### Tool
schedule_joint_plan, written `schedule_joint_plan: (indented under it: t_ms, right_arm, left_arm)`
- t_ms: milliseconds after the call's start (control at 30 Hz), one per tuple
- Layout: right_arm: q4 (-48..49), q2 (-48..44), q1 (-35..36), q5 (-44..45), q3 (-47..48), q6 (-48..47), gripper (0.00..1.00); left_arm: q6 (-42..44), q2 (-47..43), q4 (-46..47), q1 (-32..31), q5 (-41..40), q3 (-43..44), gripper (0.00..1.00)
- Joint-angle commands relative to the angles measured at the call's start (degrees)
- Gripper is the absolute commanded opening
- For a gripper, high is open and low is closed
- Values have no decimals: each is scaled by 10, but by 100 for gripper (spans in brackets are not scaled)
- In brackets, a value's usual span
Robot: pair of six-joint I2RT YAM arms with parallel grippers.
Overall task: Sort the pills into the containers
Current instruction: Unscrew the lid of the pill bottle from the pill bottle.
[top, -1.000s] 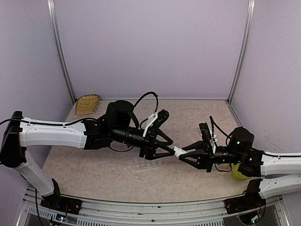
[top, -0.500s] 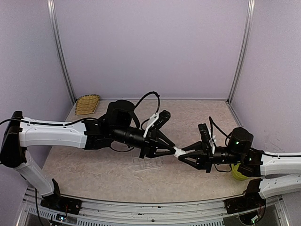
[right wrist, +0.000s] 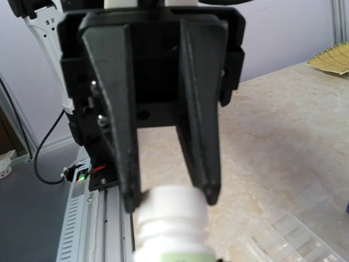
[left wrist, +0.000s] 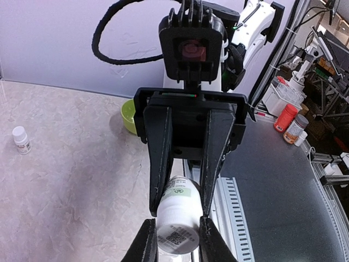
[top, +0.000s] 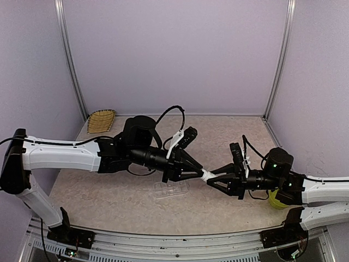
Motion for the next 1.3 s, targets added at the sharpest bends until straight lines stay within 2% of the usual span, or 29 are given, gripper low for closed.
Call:
schedule_joint_plan:
  t_ms: [0,567,600,700,800,1000,1100,1267]
  right_arm:
    - [7,-11,-4,21,-5,-10,15]
    - [-27,-24,-5,78,-10,-50,14]
    - [-21,-25,-4,79,-12,-49,15]
    - [-14,-28,-4,77,-15,-47,14]
    - [-13,-31,-4,70,-14,-45,15]
    - [-6,-36,-4,44,-11,-32,14]
    - [1,-30,-4,20,-7,-18,14]
    - [13,-8,-4,-33,5,6,15]
  left_arm:
    - [-23,16,-4,-2,-15,20,2]
    - [-152,34,-41,18,-39,51,2]
    - [-152,33,-39,17,-38,50,4]
    - [-139,23,-37,18,-43,43,32]
    - [-126,9,-26,25,-43,30,50]
    - [-61,-12,13,32,20,-2,75]
    - [-10,-26,39,31,37,-24,83]
    - [75,-31,45,30,63,-32,85]
